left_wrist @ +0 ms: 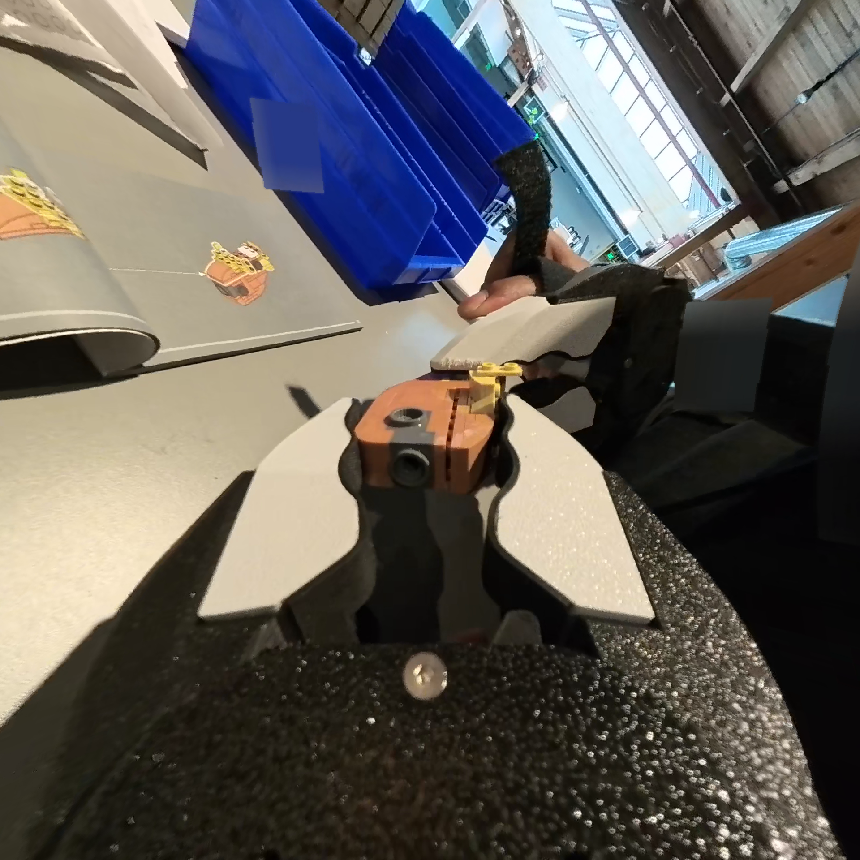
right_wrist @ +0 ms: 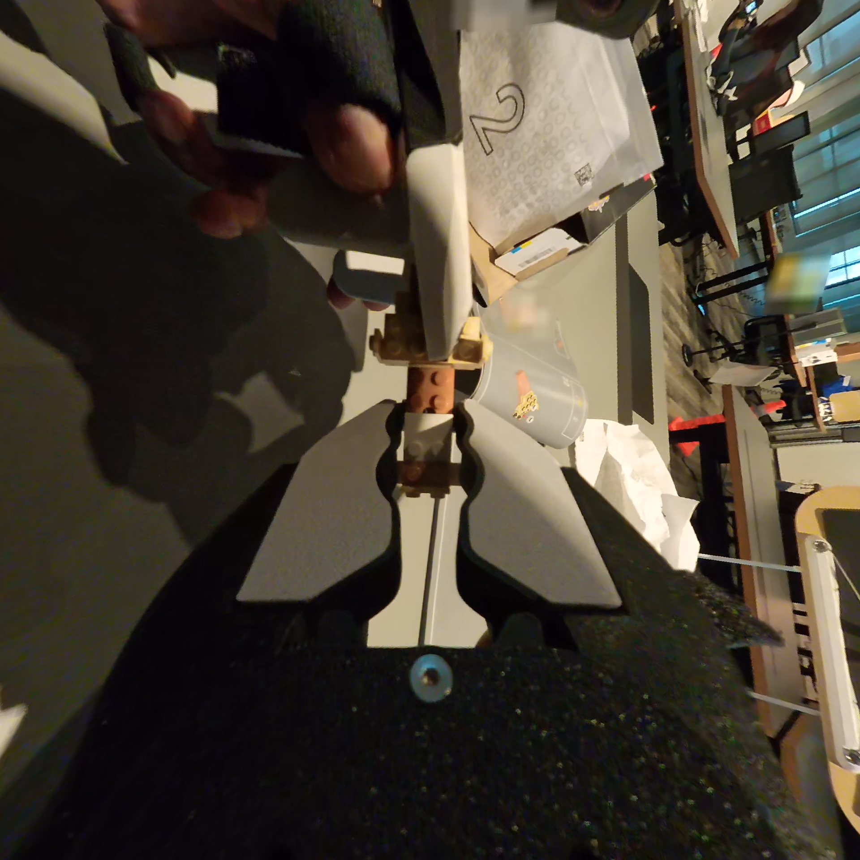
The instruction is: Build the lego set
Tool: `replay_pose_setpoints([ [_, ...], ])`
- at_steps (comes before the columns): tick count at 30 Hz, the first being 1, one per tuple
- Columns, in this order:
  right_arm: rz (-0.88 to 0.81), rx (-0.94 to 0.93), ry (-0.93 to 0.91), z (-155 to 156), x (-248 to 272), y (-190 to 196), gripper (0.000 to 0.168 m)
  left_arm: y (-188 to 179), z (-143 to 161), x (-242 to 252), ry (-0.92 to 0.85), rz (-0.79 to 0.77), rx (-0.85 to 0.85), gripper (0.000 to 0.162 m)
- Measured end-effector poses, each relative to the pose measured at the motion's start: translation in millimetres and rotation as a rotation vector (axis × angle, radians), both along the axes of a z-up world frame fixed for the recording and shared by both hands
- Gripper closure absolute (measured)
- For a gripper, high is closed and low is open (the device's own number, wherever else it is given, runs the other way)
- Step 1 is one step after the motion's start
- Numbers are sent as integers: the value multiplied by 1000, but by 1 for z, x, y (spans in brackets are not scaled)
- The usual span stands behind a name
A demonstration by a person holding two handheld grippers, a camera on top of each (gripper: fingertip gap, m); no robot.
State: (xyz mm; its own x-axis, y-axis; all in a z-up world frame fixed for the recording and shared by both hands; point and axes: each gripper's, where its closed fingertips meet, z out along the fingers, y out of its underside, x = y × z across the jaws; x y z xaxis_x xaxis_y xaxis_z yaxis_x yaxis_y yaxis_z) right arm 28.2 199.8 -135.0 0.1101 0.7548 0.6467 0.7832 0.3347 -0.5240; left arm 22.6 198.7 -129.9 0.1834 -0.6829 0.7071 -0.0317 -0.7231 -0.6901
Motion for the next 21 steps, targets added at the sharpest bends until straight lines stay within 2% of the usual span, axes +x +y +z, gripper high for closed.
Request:
replay_pose_setpoints([
  [21, -14, -11, -8, 4, 2, -3, 147, -1, 3, 3, -18, 7, -7, 106],
])
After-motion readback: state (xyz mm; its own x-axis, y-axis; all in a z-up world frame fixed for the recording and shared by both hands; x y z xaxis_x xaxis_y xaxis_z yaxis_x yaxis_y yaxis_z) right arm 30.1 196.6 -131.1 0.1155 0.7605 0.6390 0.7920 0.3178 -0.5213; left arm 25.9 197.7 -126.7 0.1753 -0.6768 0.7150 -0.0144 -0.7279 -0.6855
